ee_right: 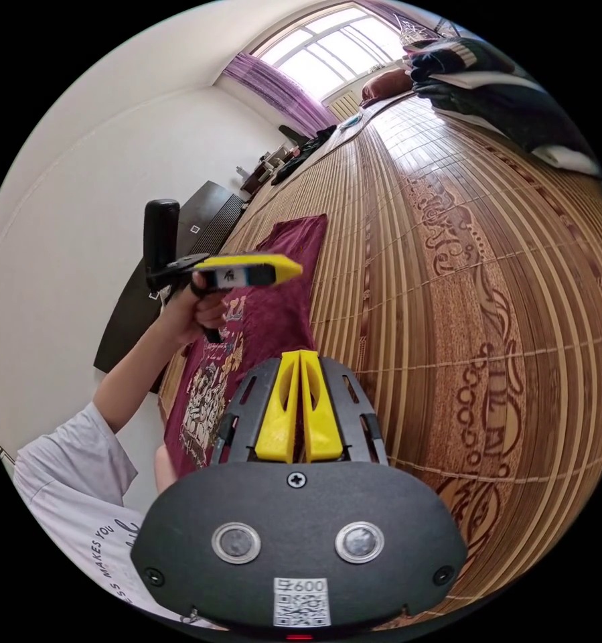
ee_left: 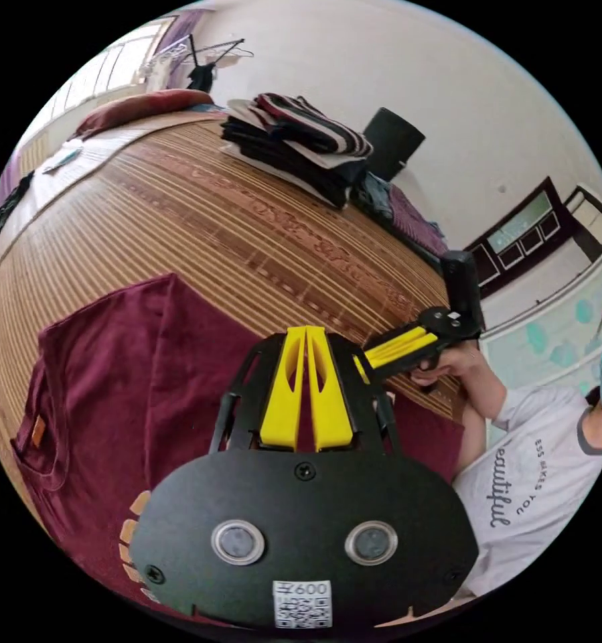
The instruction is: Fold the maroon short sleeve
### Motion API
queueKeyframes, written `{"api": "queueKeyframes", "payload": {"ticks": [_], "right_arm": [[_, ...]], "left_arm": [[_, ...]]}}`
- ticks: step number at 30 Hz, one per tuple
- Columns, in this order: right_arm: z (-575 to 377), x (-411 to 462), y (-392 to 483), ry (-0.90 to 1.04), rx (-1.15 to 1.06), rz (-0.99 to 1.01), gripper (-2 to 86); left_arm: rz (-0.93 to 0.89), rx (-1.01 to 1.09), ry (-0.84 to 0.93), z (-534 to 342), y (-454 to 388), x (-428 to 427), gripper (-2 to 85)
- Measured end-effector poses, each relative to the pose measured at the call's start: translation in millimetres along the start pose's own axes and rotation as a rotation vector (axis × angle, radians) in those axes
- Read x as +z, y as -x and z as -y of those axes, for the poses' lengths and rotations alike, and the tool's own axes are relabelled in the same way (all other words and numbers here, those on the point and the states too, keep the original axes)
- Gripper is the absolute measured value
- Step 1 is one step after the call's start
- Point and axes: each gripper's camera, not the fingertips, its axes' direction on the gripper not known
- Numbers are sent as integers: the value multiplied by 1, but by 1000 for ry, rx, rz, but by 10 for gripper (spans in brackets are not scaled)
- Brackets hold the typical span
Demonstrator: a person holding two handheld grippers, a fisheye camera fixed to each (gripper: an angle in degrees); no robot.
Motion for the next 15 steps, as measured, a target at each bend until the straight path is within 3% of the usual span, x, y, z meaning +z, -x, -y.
{"api": "queueKeyframes", "payload": {"ticks": [5,15], "right_arm": [[-3,-1,-7,1,2,1,-9],[-12,0,-19,2,-4,-7,-9]], "left_arm": [[-47,12,160,-7,18,51,2],[-121,-179,24,-22,123,92,1]]}}
